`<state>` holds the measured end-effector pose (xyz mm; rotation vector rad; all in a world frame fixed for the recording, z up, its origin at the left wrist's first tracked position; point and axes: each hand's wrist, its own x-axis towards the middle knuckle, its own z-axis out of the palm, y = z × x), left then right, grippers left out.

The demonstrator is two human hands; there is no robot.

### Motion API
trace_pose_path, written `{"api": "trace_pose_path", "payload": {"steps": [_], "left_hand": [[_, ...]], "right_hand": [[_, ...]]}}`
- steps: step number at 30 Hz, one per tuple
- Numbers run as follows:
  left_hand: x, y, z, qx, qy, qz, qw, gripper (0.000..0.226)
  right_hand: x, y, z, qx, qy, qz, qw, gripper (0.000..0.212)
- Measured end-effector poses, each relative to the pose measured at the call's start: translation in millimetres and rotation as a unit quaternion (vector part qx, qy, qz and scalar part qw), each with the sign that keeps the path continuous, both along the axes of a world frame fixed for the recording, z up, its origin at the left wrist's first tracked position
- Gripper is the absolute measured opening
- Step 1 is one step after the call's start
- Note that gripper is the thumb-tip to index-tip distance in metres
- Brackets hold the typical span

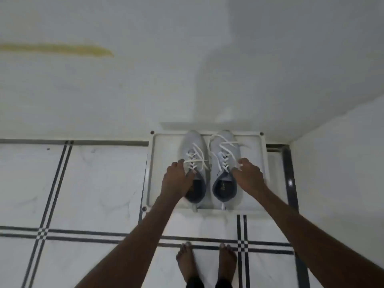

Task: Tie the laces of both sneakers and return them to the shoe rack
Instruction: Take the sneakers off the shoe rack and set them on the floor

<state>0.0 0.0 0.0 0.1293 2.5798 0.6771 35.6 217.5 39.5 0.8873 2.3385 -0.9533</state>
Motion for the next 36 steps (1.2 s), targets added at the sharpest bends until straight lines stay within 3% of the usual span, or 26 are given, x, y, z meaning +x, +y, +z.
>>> {"api": "trace_pose_path", "payload": {"steps": [4, 13, 25, 36], "left_hand": [[24.3, -8.5, -32.6, 0.015, -0.011, 0.015, 1.000, 0.045], [26.8, 2.1, -58.2, -0.025, 0.031, 0.088, 0.995, 0.038], [94.9, -7.0, 13.3, 0.010, 0.056, 0.124, 0.991, 0.042], [235.6, -59.8, 37.1, 0.041, 0.092, 0.107, 0.989, 0.041]], "right_hand": [[26.3, -9.4, -38.8, 0.008, -0.034, -0.004, 0.999, 0.036], [24.6, -15.1, -85.9, 0.089, 0.005, -0.018, 0.996, 0.021], [91.4, -18.9, -21.2, 0.087, 0.076, 0.009, 0.993, 0.012], [243.3, -69.7, 4.0, 0.095, 0.125, -0.012, 0.988, 0.013]]}}
